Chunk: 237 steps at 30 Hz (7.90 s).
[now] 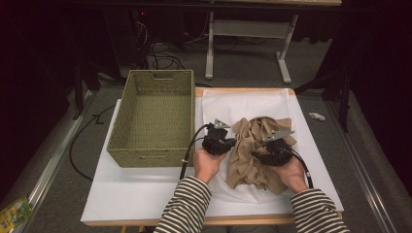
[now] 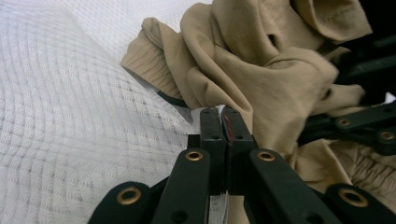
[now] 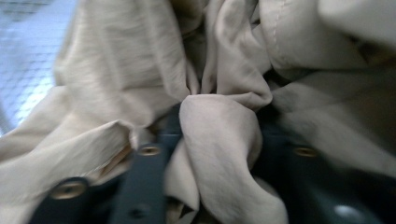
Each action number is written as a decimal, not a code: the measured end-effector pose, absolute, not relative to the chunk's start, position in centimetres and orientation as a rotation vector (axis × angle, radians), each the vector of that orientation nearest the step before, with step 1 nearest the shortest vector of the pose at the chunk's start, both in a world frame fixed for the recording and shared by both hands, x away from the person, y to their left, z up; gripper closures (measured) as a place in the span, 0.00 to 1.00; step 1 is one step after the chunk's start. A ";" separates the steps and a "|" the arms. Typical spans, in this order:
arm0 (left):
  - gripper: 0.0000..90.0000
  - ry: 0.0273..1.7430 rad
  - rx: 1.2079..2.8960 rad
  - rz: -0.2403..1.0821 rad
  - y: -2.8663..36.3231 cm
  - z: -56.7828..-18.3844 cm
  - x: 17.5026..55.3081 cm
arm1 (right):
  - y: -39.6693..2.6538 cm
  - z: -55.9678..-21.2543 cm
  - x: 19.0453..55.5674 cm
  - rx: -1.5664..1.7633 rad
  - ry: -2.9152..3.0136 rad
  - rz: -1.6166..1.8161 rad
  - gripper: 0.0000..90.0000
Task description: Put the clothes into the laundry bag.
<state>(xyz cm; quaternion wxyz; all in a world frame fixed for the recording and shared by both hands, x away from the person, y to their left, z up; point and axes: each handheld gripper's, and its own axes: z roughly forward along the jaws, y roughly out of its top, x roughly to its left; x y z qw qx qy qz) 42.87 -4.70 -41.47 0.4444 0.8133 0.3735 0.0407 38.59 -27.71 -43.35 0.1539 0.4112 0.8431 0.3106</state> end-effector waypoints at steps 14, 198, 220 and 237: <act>0.99 0.866 2.020 0.109 -6.5 -39.3 43.0 | -26.4 -40.8 33.3 0.888 2.496 1.037 0.89; 0.99 0.835 1.946 0.101 -5.3 -37.1 40.9 | -24.9 -41.0 35.6 0.920 2.551 1.024 0.94; 0.99 0.802 1.983 0.118 -5.5 -38.2 39.7 | -25.4 -41.5 38.3 1.134 2.384 1.034 0.65; 0.99 0.814 1.988 0.134 -5.0 -38.8 39.6 | -28.6 -37.5 40.9 1.288 2.266 1.053 0.40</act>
